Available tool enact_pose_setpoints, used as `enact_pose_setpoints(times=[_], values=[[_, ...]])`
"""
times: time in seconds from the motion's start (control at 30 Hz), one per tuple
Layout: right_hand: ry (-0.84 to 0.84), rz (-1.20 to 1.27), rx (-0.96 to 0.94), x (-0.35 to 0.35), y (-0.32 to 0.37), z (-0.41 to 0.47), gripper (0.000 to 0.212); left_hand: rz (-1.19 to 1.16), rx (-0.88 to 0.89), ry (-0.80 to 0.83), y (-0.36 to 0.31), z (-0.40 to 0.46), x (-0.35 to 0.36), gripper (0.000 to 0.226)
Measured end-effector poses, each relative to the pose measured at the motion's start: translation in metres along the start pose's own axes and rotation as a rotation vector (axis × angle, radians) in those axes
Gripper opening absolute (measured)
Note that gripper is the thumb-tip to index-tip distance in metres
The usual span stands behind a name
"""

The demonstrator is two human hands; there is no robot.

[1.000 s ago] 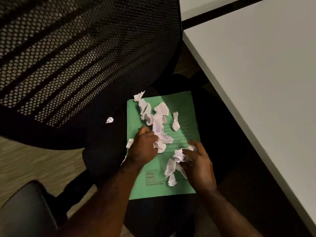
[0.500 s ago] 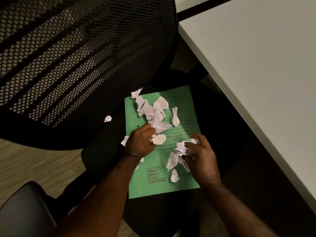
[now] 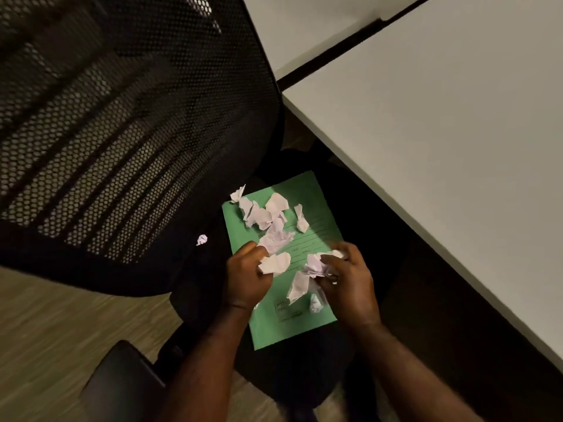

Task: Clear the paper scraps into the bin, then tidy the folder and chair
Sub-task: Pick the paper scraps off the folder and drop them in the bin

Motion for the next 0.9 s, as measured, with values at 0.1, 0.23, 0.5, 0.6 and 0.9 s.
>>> enact_pose_setpoints(times=[0.1, 0.23, 0.5, 0.6, 0.9], values=[[-0.076, -0.01, 0.05, -0.022, 0.009, -0.021, 0.034, -0.005, 0.029, 0.006, -0.015, -0.011, -0.011, 0.002], [-0.158, 0.011, 0.119, -0.046, 0.013, -0.052, 0.027, -0.002, 0.11, -0.052, -0.042, -0.021, -0.027, 0.01], [-0.374, 0.008, 0.201, -0.093, 0.004, -0.128, 0.023, 0.019, 0.328, -0.111, -0.112, -0.064, -0.019, 0.029], [-0.445, -0.001, 0.246, -0.115, -0.011, -0.176, 0.026, 0.003, 0.394, -0.063, -0.137, -0.099, 0.003, 0.028], [-0.672, -0.091, 0.44, -0.185, -0.048, -0.351, 0.026, -0.111, 0.586, 0.194, -0.224, -0.258, 0.085, 0.029]])
Point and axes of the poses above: each hand's wrist, its own z-axis towards the middle knuckle, its own x-axis out of the palm, y = z × x, the point moved 6 cm from there along z, towards the middle knuckle, and after that the axes turned 15 degrees about -x, right-handed, at the moved point
